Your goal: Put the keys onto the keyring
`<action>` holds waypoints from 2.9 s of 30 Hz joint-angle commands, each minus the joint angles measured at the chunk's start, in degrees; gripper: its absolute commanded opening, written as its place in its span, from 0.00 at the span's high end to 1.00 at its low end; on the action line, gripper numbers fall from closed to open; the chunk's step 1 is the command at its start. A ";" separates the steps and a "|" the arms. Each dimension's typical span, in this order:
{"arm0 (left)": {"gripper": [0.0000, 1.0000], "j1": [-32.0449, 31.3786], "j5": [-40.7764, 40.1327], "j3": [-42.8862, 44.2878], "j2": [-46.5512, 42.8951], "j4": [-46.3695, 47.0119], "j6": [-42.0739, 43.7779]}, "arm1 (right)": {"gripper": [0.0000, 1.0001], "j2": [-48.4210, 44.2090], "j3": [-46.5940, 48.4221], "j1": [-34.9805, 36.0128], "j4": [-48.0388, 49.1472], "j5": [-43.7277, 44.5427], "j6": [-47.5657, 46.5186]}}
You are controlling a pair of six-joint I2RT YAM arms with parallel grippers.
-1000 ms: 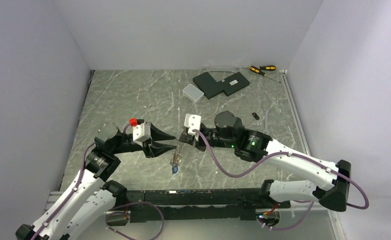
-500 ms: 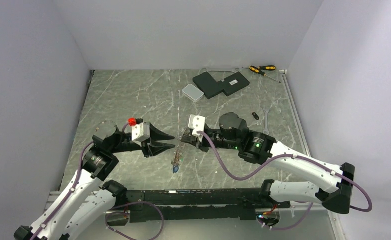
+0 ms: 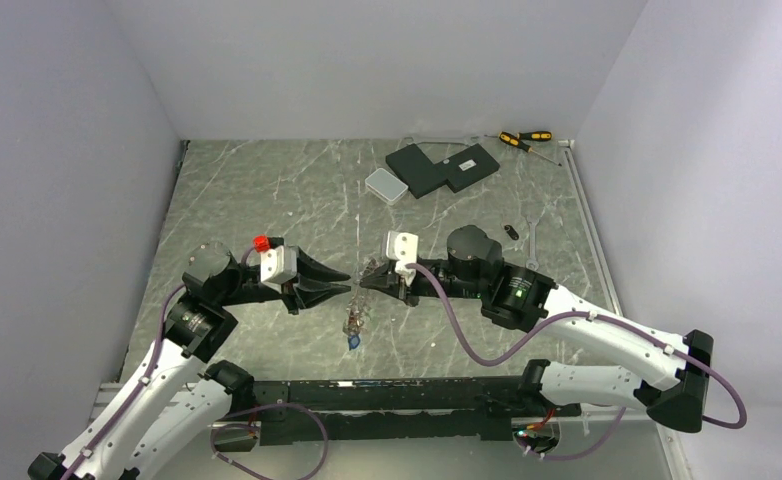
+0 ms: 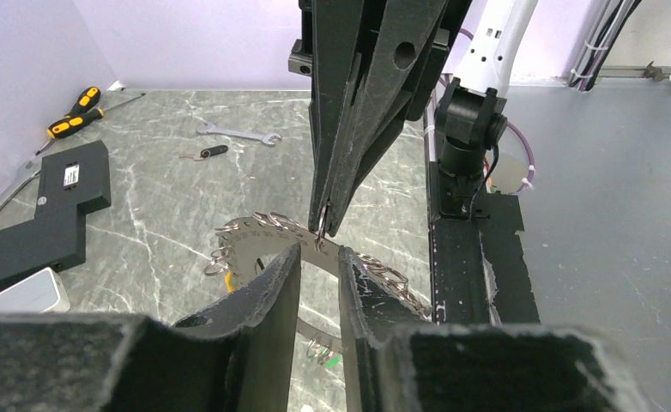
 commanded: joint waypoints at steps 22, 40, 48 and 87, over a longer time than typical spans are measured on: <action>0.75 -0.08 3.14 0.28 0.63 3.62 -0.45 | 1.00 -0.18 1.69 -0.86 9.69 -6.93 1.69; 0.81 -0.07 3.69 -0.07 0.44 4.27 -2.28 | 1.00 0.57 2.17 -1.29 10.82 -8.66 2.51; 0.90 -0.07 4.07 0.02 0.55 4.04 -2.20 | 1.00 0.83 2.51 -1.49 11.23 -9.37 2.77; 1.00 -0.08 -0.37 1.05 -0.94 0.39 0.68 | 0.39 -8.46 -1.27 -1.56 2.27 4.75 3.33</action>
